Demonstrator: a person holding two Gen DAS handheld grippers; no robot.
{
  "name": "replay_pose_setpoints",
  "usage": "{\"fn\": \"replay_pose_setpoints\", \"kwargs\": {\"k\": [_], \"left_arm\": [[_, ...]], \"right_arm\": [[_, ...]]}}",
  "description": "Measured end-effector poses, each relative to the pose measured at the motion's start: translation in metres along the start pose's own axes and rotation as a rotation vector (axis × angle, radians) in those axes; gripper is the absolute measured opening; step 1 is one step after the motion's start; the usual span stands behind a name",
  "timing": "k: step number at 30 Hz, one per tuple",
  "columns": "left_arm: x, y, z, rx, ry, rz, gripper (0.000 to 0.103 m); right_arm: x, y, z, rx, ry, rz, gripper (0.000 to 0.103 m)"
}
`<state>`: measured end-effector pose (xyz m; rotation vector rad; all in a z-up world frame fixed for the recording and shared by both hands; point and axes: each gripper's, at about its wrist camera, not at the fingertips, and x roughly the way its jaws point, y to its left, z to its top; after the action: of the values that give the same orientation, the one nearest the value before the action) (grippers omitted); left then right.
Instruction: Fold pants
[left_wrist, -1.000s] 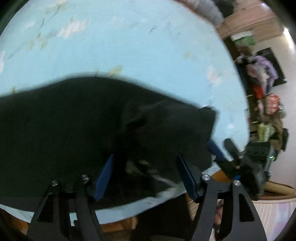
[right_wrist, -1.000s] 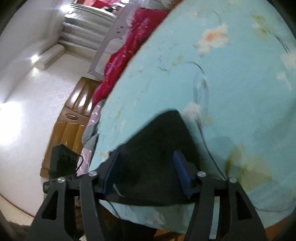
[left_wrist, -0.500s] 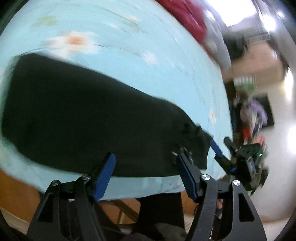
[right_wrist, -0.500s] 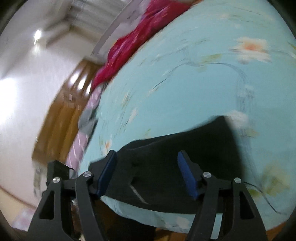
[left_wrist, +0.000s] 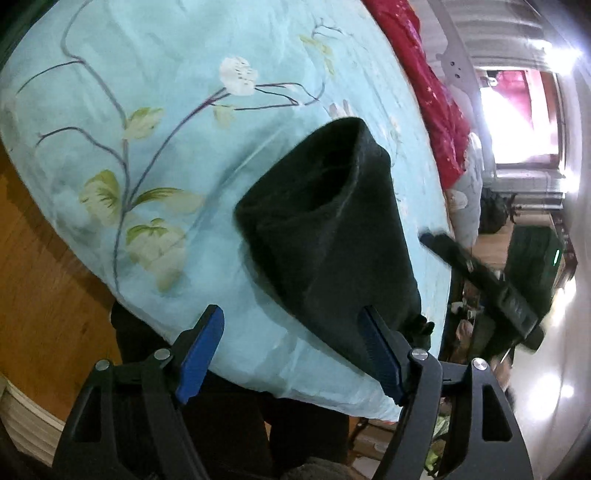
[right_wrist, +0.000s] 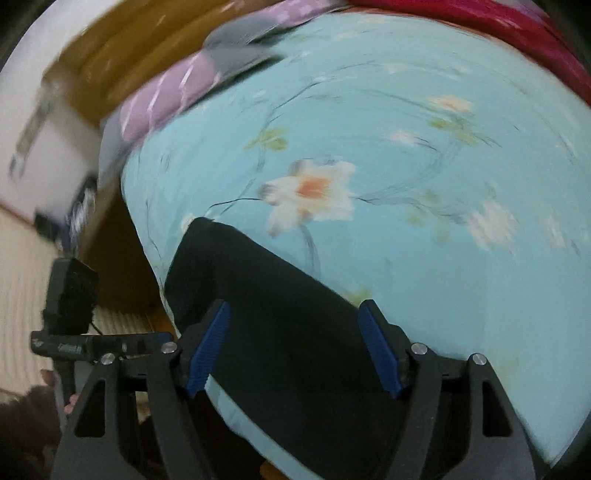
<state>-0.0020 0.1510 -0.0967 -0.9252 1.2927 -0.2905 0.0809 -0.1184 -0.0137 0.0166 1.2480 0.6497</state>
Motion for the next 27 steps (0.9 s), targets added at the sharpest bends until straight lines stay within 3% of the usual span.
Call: {"fn": "replay_pose_setpoints", "kwargs": {"k": [10,15,16,17,19,20,24,27], "left_arm": [[0.048,-0.002,-0.001,-0.003,0.025,-0.012,0.075],[0.051,0.01,0.006,-0.073,0.02,-0.09,0.071],[0.053,0.011,0.009,-0.088,0.017,-0.109,0.068],[0.054,0.012,0.011,-0.093,0.014,-0.114,0.056],[0.06,0.011,0.013,-0.081,0.029,-0.133,0.028],[0.063,0.012,0.012,-0.079,0.035,-0.139,0.013],[0.059,0.003,0.009,-0.029,0.006,-0.149,0.01],[0.043,-0.027,0.002,0.122,-0.046,-0.097,0.01]], "right_arm": [[0.097,0.079,0.053,-0.401,0.267,-0.096,0.073],[0.12,0.092,0.058,-0.459,0.329,-0.091,0.073],[0.122,0.095,0.059,-0.48,0.326,-0.087,0.073],[0.122,0.098,0.059,-0.497,0.323,-0.086,0.073],[0.123,0.104,0.059,-0.527,0.316,-0.071,0.057],[0.122,0.106,0.058,-0.538,0.312,-0.077,0.055],[0.109,0.103,0.057,-0.518,0.275,-0.064,0.036],[0.086,0.096,0.051,-0.484,0.217,-0.035,0.034]]}}
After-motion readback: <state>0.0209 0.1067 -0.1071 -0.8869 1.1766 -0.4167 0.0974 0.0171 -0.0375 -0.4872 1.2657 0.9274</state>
